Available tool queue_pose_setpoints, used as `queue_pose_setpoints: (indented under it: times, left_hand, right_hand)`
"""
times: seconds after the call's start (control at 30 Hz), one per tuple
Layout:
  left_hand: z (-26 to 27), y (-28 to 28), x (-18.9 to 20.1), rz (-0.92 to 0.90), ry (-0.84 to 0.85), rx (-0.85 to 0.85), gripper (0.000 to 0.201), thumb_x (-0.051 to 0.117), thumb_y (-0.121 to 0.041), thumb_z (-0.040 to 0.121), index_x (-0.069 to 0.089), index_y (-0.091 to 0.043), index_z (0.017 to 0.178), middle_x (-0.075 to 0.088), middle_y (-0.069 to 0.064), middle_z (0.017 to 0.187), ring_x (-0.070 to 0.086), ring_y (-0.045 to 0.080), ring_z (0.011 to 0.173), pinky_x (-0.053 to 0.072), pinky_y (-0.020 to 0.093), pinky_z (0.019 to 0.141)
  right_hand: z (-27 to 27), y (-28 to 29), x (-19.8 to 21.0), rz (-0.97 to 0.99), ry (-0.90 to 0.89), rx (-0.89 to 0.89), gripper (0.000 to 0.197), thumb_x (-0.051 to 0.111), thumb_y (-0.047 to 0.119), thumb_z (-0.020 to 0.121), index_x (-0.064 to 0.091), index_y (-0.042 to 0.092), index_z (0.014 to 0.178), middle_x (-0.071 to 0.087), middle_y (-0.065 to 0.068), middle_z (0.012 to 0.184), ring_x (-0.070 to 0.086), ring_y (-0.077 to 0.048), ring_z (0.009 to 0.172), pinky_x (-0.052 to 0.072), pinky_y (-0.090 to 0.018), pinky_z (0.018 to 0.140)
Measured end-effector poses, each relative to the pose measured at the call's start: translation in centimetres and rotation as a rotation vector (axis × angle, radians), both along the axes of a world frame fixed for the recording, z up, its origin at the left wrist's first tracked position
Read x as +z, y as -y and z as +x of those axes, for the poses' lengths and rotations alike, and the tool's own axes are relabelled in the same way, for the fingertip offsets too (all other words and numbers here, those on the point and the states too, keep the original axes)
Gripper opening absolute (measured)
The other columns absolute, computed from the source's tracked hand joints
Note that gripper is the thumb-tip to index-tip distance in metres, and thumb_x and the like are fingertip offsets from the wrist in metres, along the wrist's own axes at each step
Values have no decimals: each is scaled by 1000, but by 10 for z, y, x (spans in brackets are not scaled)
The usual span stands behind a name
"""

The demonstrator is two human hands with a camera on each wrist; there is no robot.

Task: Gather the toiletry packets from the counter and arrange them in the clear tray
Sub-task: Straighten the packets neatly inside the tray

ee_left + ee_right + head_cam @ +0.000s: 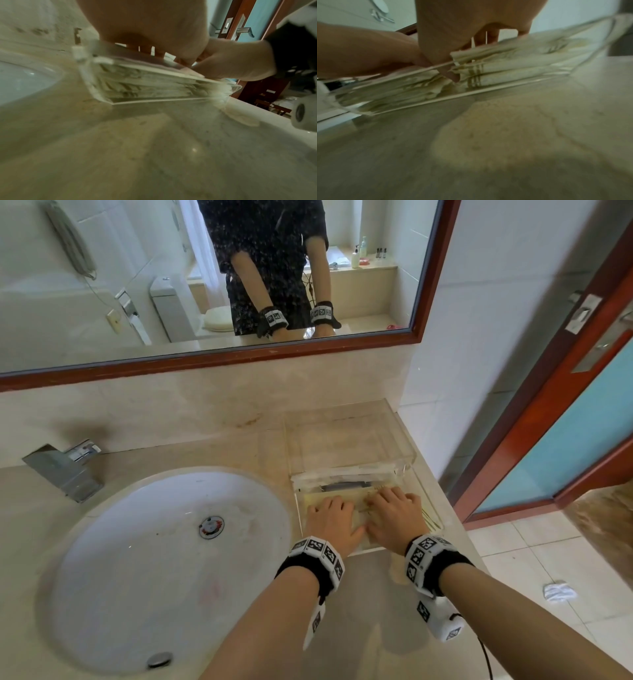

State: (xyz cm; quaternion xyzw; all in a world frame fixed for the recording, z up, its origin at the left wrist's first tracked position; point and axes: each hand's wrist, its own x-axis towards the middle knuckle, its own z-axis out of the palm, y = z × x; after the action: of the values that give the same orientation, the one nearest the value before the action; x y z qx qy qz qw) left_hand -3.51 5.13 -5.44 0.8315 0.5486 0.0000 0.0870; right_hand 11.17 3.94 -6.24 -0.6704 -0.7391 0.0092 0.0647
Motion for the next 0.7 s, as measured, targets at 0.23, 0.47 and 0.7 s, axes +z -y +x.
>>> queue_pose_setpoints:
  times: [0.23,0.47,0.7]
  left_hand:
    - [13,-1,-2,-10,-29,73,48,40,-53,90,55,-18,119,53,1,125,46,21,118,37,40,92]
    - [14,-3,-3,-49,-51,63,52,49,-51,83,51,-19,123,50,0,127,43,22,121,37,42,94]
    - [19,-2,-1,-69,-43,91,42,48,-39,89,49,-19,125,50,0,132,42,23,123,37,41,97]
  right_hand:
    - [8,-4,-8,-76,-48,-39,41,65,47,75,63,23,109,63,4,113,57,-24,106,41,-44,87]
    - [7,-6,-12,-38,-102,-92,30,68,37,70,66,21,95,66,3,100,60,-24,94,41,-41,80]
    - [9,-4,-11,-93,-73,-81,38,44,49,75,65,21,90,65,4,95,59,-24,95,40,-41,82]
